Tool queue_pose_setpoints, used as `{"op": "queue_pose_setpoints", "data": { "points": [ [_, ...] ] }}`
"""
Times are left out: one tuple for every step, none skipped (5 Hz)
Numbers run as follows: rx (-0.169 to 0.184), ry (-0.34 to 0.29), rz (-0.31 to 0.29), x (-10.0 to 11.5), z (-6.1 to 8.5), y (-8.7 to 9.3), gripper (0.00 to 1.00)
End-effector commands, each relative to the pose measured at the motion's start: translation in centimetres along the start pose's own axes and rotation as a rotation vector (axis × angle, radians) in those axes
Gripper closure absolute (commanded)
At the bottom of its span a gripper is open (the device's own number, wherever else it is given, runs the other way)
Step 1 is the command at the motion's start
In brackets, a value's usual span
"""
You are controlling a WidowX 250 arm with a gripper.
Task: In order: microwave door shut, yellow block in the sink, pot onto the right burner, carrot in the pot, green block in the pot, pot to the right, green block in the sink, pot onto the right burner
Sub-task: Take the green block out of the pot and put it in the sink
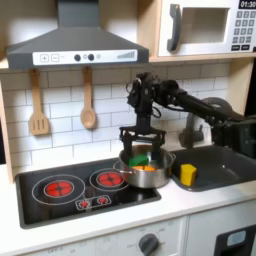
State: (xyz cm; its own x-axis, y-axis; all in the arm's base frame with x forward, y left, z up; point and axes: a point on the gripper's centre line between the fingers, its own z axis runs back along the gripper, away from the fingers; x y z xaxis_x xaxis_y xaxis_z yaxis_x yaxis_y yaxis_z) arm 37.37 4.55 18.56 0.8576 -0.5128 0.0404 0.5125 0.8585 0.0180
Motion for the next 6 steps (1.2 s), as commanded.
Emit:
{"op": "queue_pose_setpoints", "data": {
  "points": [
    [-0.011, -0.013, -0.065, 0.8, -1.1, -0.1, 0.00],
    [-0.001, -0.030, -0.074, 1.0, -1.2, -0.1, 0.00],
    [-0.003, -0.024, -0.080, 1.0, -1.7, 0.0, 0.00],
    [0.006, -0.039, -0.078, 0.9, -2.1, 0.0, 0.00],
    [0.004, -0.039, -0.093, 1.0, -3.4, -0.4, 0.00],
    [-0.002, -0.036, -0.114, 1.7, -4.2, -1.0, 0.00]
  ]
}}
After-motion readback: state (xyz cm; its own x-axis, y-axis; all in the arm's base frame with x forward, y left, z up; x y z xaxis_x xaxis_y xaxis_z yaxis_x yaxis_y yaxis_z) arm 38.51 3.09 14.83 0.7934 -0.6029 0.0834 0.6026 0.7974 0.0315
